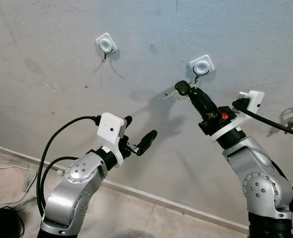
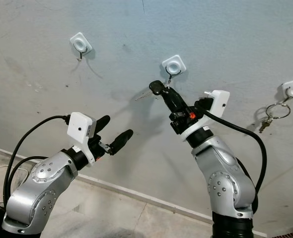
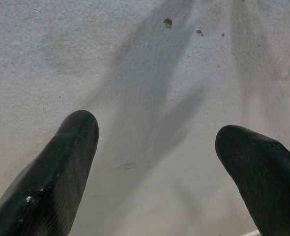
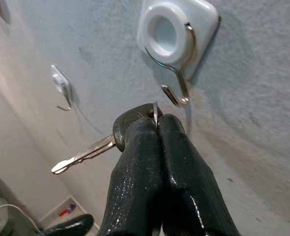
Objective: Hang keys on a hook
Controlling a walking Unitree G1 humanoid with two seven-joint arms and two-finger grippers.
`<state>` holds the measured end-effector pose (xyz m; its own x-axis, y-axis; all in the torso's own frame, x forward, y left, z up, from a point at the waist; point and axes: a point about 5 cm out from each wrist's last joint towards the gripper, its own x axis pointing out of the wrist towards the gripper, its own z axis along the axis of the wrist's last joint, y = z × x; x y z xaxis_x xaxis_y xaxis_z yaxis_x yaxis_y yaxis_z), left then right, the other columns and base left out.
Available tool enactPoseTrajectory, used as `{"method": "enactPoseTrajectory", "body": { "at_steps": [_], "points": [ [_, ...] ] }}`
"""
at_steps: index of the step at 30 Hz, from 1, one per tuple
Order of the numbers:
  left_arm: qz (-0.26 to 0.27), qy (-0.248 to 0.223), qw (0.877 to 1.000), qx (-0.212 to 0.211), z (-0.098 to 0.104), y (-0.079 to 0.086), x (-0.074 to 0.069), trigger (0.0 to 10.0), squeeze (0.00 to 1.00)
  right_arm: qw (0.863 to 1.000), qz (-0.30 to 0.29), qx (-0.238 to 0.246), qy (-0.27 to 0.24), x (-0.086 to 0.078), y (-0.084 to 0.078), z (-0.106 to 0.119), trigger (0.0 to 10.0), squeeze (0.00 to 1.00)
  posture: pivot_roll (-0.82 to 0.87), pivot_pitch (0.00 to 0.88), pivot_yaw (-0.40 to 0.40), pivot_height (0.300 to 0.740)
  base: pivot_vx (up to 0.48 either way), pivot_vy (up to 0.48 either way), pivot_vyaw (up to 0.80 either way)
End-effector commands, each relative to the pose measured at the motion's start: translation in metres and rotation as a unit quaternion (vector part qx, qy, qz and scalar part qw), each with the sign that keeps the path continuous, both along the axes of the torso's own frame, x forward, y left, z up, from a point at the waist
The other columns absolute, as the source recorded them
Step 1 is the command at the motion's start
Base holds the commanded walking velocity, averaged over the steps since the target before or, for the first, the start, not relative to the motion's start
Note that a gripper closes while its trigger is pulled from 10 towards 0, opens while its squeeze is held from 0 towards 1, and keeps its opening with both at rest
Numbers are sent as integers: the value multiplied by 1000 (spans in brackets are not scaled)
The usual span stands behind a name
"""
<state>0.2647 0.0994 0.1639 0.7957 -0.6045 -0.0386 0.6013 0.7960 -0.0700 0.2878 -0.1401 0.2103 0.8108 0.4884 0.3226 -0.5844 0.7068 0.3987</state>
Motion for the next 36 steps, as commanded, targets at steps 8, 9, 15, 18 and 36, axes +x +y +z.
{"method": "enactPoseTrajectory", "body": {
  "at_steps": [8,9,15,18,36],
  "points": [
    [-9,-6,1000,-2,4,-1,-3,10000,0,1000,11,17,-24,-3,-7,12,10000,0,166,64,-27,740,0,0,0],
    [-10,-6,1000,-2,4,-1,-3,10000,0,1000,4,20,-22,-2,-9,12,10000,0,166,64,-27,740,0,0,0],
    [-11,-6,1000,-1,4,-2,-3,10000,0,999,-20,28,-16,4,-16,11,10000,0,168,65,-24,740,0,0,0],
    [-12,-5,1000,-1,4,-2,-3,10000,0,999,-25,34,-13,6,-16,11,10000,0,168,65,-24,740,0,0,0],
    [-9,-3,1000,2,5,0,-4,10000,0,994,-33,61,81,7,-12,-21,10000,0,172,77,-21,740,0,0,0]
  ]
}}
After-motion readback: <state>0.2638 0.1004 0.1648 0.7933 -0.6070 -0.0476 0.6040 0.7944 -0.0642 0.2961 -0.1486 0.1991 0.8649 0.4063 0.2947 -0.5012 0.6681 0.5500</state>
